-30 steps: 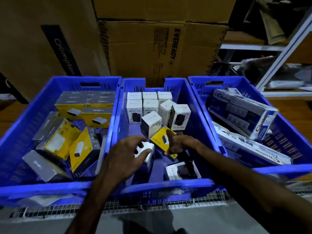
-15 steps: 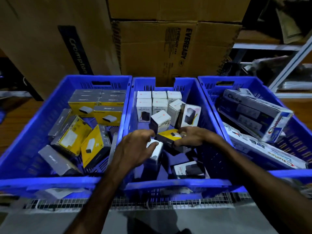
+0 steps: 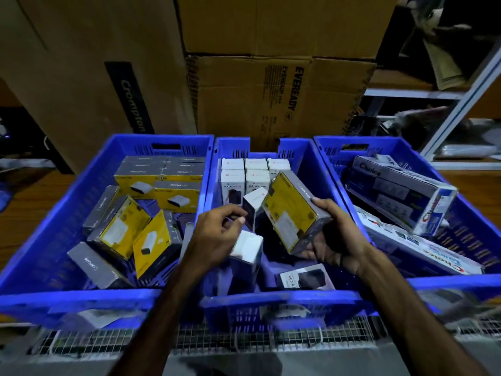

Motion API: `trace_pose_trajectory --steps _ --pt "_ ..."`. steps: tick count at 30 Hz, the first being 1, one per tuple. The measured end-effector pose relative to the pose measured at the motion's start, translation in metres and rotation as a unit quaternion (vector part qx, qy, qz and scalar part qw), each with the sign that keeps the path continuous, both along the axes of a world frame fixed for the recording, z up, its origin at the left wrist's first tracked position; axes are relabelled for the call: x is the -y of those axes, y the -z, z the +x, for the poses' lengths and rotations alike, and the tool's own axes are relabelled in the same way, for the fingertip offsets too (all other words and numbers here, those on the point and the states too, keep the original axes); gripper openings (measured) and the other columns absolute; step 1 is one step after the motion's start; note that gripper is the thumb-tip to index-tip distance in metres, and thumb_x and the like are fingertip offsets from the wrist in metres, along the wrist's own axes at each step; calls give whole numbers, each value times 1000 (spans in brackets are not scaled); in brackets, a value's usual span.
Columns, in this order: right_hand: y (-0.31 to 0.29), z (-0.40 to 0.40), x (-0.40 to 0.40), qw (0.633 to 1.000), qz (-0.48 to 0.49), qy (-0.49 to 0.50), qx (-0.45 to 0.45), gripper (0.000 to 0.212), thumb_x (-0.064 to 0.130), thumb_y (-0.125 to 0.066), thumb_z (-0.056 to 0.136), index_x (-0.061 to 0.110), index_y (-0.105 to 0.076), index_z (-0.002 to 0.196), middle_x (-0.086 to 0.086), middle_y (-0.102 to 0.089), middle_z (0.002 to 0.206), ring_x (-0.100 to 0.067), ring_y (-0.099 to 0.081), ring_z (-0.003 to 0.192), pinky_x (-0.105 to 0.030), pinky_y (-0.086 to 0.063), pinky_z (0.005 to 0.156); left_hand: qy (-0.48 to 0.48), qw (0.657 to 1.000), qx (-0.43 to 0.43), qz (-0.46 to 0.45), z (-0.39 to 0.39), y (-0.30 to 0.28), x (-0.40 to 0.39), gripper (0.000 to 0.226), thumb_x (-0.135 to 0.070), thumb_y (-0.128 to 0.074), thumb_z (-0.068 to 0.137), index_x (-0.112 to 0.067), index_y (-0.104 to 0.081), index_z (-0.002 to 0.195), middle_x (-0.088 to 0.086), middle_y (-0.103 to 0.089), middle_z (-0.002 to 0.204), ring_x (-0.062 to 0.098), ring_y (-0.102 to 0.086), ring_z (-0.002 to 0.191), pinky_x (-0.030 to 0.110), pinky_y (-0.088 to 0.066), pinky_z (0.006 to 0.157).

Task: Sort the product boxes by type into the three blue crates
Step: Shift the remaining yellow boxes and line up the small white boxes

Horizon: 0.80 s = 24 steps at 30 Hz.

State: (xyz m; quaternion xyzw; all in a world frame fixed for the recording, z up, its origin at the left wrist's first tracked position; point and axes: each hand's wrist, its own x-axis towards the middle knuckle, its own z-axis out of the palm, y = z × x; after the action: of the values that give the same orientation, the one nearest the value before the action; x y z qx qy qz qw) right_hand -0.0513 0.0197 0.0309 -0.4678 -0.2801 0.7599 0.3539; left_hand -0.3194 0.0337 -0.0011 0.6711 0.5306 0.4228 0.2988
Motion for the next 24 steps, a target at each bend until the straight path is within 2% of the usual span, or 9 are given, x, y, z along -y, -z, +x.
trace_pose_trajectory --steps 2,5,7,9,11,14,16,21,24 --pt "-5 -11 -1 999 27 5 -27 58 56 -69 82 14 -73 122 -21 -57 131 -40 -53 123 -60 -38 115 -7 999 41 4 -6 -2 11 12 -21 -69 92 -31 -75 92 -5 -73 74 17 -68 67 33 -55 61" --pt "-23 -41 -6 997 78 -17 15 56 56 -67 84 15 -73 121 -20 -65 125 -38 -61 115 -58 -43 110 -32 995 86 34 -25 -1 36 13 -23 -68 91 -34 -73 95 4 -73 76 21 -70 67 33 -58 60" --pt "-33 -63 -13 991 111 -41 57 65 60 -81 70 18 -72 119 -18 -68 114 -35 -60 105 -48 -51 94 -58 991 110 52 -41 -1 56 10 -25 -70 91 -31 -75 97 -4 -77 82 11 -75 73 28 -60 67" --pt "-42 -90 -19 978 142 -80 129 64 63 -79 69 19 -72 114 -14 -68 99 -31 -59 91 -39 -44 74 -91 987 115 63 -61 -1 72 8 -25 -71 91 -26 -76 97 -10 -78 87 10 -76 79 27 -60 72" --pt "-50 -118 -24 965 160 -116 175 53 63 -70 75 21 -72 109 -9 -70 91 -25 -62 81 -37 -44 73 -127 983 112 76 -82 0 83 8 -21 -70 91 -25 -76 94 -7 -77 85 11 -74 78 26 -59 70" --pt "-60 -161 -39 951 155 -170 205 56 66 -68 79 20 -72 111 -11 -71 94 -26 -64 81 -36 -48 74 -175 974 135 59 -111 2 91 8 -23 -69 92 -23 -76 94 12 -73 81 38 -69 77 45 -58 66" --pt "-63 -190 -54 944 148 -200 217 57 64 -66 84 19 -71 118 -12 -71 95 -27 -65 80 -36 -50 73 -197 967 152 47 -129 2 94 10 -24 -68 93 -20 -76 95 19 -72 82 44 -67 79 49 -57 65" --pt "-58 -249 -102 936 110 -239 234 63 65 -64 86 12 -65 120 -15 -66 95 -28 -66 71 -37 -55 65 -212 958 189 31 -152 3 93 15 -2 -68 98 -16 -75 95 5 -74 76 15 -73 72 24 -57 65" --pt "-49 -283 -125 927 91 -247 267 51 63 -54 93 16 -61 112 -17 -64 99 -30 -64 72 -34 -57 59 -219 964 148 40 -155 9 89 14 -10 -70 98 -23 -74 96 3 -75 80 18 -75 77 33 -62 69"
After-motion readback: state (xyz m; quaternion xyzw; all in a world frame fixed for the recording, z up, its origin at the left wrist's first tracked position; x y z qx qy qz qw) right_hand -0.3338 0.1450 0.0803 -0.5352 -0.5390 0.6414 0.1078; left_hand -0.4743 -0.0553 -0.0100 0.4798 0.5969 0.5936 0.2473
